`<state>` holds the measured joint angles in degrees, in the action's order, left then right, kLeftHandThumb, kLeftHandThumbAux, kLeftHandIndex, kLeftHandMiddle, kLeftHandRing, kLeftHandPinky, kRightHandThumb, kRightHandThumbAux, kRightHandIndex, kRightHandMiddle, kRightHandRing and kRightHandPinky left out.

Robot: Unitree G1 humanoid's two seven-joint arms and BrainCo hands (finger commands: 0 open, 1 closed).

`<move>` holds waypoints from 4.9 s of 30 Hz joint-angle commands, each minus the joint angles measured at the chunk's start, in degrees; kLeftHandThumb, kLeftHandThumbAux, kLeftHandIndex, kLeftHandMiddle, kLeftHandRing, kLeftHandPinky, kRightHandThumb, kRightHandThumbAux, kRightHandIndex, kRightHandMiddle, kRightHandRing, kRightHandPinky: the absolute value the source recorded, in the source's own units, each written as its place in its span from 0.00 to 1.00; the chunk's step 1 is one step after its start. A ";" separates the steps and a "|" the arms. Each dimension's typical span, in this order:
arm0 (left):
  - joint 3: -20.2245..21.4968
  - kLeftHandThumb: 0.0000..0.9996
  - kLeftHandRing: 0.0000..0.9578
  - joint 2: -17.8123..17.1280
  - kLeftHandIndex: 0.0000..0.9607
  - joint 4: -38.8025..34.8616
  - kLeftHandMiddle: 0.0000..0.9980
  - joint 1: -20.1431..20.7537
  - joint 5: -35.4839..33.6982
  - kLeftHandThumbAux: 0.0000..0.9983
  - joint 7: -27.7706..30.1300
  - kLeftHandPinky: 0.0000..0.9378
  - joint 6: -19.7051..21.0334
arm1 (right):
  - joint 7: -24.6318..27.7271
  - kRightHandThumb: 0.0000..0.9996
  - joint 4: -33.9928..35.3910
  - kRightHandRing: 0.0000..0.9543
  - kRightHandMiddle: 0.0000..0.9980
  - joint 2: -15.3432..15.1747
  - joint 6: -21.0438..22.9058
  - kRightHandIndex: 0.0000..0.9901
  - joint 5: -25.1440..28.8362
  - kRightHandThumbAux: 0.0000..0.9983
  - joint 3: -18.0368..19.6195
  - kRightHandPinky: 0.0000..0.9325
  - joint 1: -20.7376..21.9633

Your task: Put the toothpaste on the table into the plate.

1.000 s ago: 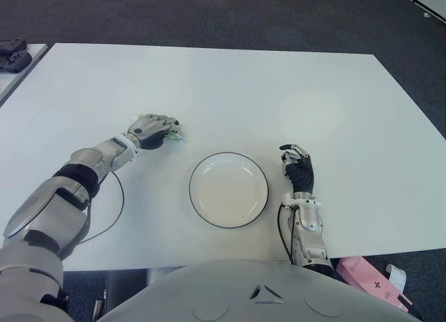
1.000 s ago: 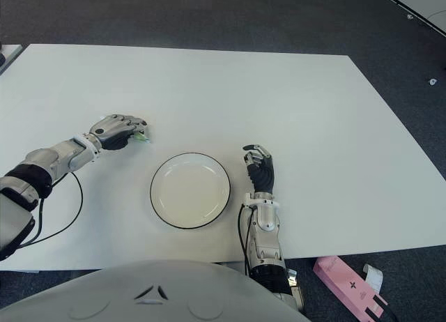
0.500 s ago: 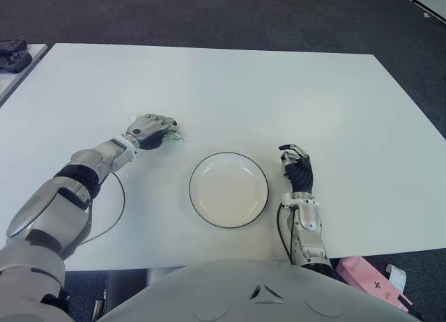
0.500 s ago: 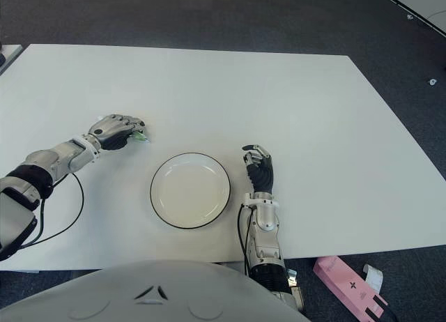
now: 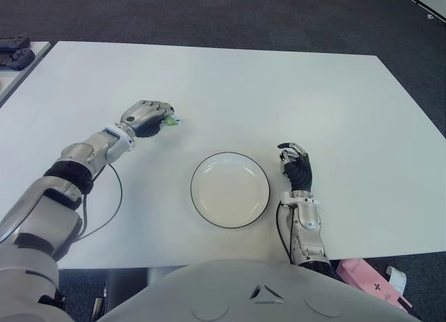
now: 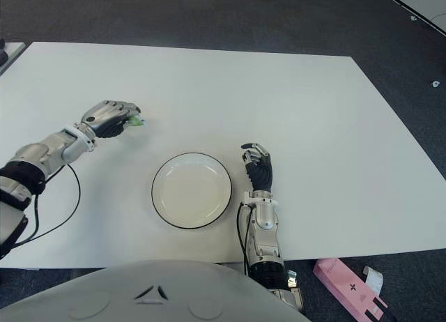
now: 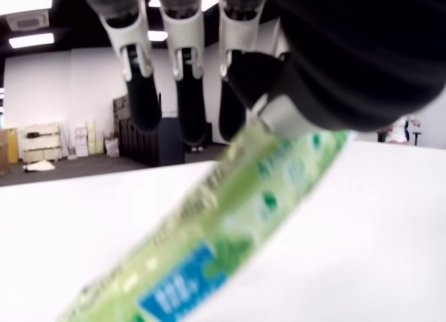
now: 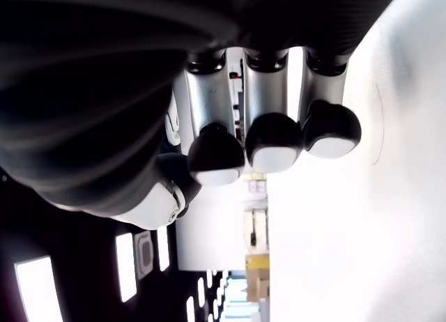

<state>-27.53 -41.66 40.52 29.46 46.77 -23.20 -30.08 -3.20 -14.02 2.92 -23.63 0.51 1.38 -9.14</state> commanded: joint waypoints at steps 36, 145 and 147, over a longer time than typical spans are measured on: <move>11.82 0.85 0.92 4.93 0.42 -34.96 0.55 -14.10 -5.12 0.67 7.72 0.90 5.54 | -0.37 0.70 -2.15 0.91 0.89 0.71 1.54 0.44 -0.15 0.73 0.03 0.91 1.40; -10.51 0.52 0.06 -3.98 0.00 13.67 0.07 5.09 8.89 0.10 21.42 0.10 -4.42 | -0.29 0.70 2.94 0.93 0.91 0.47 2.62 0.44 -0.65 0.73 -0.95 0.94 -3.52; -10.87 0.53 0.06 -3.72 0.00 14.00 0.07 5.24 9.03 0.11 21.25 0.11 -4.50 | -0.41 0.70 3.30 0.93 0.91 0.50 2.79 0.44 -0.75 0.73 -0.96 0.94 -3.73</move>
<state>-37.02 -46.48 53.50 34.72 54.48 -1.91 -34.11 -3.38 -11.13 2.85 -22.16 -0.13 0.65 -11.88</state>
